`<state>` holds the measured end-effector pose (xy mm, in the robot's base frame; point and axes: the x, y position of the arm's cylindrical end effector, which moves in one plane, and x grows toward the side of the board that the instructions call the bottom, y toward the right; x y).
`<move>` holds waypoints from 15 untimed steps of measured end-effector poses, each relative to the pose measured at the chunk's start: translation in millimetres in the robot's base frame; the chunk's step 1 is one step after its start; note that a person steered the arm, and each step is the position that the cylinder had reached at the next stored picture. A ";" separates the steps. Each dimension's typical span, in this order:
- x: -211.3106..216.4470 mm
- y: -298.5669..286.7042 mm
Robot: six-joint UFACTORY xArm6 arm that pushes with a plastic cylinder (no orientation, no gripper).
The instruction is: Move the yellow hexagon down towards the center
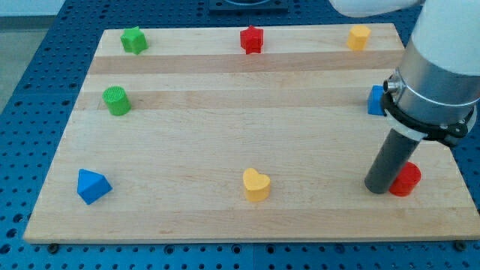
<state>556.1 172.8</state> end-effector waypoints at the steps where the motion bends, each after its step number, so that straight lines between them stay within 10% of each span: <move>1: -1.8 -0.4; 6: -205.3 -50.9; 12: -363.2 82.8; 15: -364.1 63.5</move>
<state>192.0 236.3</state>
